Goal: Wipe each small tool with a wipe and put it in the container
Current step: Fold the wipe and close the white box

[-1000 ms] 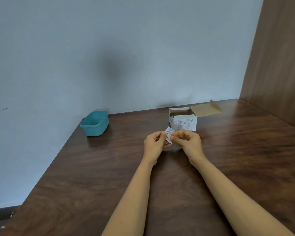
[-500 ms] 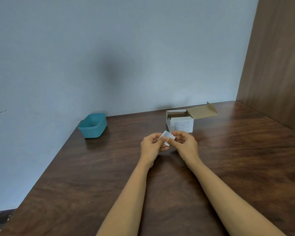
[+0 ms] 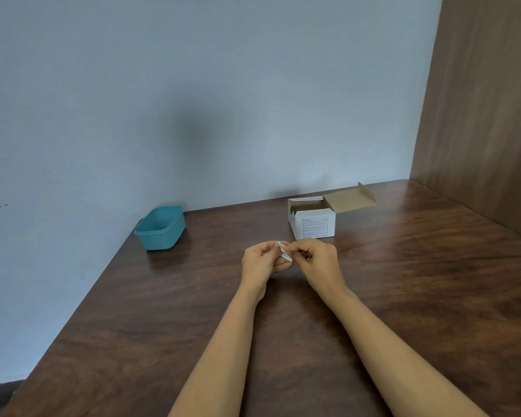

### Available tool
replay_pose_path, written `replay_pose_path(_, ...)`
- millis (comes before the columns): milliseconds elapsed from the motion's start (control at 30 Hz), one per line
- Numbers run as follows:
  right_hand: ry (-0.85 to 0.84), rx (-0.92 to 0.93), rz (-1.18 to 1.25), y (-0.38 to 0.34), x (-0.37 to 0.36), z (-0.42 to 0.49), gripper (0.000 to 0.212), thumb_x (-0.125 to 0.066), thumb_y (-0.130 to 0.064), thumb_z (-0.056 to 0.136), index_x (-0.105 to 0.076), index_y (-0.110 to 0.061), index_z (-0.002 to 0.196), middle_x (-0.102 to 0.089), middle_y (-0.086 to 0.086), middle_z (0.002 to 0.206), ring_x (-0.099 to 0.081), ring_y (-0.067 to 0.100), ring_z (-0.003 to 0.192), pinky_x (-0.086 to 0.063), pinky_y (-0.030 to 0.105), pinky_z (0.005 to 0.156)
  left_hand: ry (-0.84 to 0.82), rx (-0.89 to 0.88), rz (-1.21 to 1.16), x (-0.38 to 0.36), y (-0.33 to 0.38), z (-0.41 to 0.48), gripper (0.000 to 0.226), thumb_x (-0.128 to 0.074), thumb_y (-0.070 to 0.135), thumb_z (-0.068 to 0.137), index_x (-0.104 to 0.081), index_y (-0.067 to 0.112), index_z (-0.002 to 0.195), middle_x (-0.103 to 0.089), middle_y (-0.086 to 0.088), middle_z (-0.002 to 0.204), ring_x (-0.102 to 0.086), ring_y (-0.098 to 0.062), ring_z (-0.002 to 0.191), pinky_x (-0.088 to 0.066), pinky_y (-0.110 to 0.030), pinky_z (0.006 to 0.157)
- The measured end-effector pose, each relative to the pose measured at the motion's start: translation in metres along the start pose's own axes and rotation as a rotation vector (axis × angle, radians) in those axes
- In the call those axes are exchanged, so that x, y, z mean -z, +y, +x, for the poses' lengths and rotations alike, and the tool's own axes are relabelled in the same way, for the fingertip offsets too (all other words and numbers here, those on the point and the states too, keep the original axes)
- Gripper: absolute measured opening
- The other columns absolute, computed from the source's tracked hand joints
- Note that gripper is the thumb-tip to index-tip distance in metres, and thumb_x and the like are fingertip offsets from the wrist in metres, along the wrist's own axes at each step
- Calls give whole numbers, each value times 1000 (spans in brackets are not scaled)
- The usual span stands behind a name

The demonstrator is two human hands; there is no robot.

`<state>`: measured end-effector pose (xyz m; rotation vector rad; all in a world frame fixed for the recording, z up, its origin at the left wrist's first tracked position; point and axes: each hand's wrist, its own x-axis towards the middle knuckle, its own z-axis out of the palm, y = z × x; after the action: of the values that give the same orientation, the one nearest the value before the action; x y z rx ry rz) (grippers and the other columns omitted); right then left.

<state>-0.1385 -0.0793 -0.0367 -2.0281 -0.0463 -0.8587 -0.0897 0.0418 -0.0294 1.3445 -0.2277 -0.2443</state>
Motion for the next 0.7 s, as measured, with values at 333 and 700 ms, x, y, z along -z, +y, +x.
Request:
replay_pose_path(333, -111, 125, -230, -3, -5, -1, 19, -60, -5, 89, -74, -5, 103, -67, 4, 98, -58, 10, 89, -40, 7, 76, -33, 2, -93, 3, 4, -1, 34, -58, 26, 95, -68, -4, 103, -74, -17, 89, -73, -21, 78, -59, -26, 66)
replay_pose_path(700, 7, -346, 145, -14, 2, -13, 16, -70, -32, 84, -71, -17, 90, -72, -6, 77, -67, 6, 69, -54, 18, 69, 108, -100, 26, -5, -6, -11, 12, -58, 10, 95, -67, 3, 98, -70, -10, 80, -68, -11, 66, -59, -25, 68)
